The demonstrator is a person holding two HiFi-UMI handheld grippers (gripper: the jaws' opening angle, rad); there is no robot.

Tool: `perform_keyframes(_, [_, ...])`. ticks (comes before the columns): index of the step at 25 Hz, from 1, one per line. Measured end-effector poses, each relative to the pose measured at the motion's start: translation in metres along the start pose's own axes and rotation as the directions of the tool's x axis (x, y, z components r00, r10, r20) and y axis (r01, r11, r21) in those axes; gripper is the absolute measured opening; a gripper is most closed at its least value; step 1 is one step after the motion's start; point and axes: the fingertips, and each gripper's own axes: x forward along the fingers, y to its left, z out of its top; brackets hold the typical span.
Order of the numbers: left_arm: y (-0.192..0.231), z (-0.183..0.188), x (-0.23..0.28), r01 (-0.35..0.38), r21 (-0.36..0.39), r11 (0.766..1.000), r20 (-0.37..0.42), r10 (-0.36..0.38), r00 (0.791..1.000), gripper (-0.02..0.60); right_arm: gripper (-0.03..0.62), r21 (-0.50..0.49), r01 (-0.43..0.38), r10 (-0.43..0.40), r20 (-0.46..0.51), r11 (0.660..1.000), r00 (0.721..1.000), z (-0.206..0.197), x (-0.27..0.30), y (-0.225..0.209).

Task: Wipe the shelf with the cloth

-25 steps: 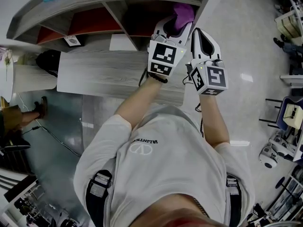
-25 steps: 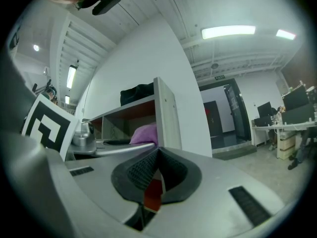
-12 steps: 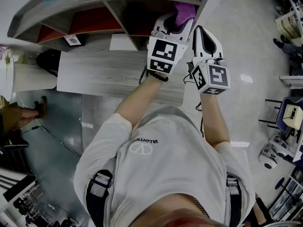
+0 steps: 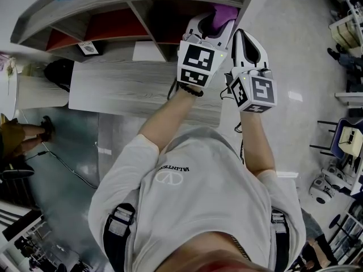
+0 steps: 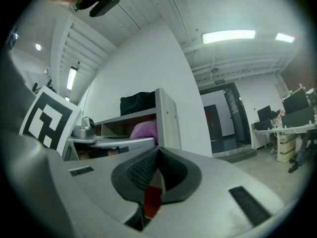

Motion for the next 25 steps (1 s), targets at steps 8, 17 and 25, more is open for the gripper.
perform_keyframes(8, [0.003,0.014,0.0,0.003,-0.009,1.0,0.032,-0.003,0.999,0.103,0.001,-0.004,0.001,-0.001,0.0,1.0,1.0,0.001,-0.001,0.002])
perform_keyframes(17, [0.006,0.021,-0.002,-0.005,-0.018,1.0,0.053,0.006,0.999,0.103,0.0,-0.009,-0.002,0.002,-0.002,1.0,1.0,0.0,-0.004,0.005])
perform_keyframes(25, [0.022,0.023,-0.012,-0.038,-0.037,0.999,0.068,0.041,0.997,0.103,0.002,-0.01,-0.021,0.021,-0.007,1.0,1.0,-0.003,-0.002,0.016])
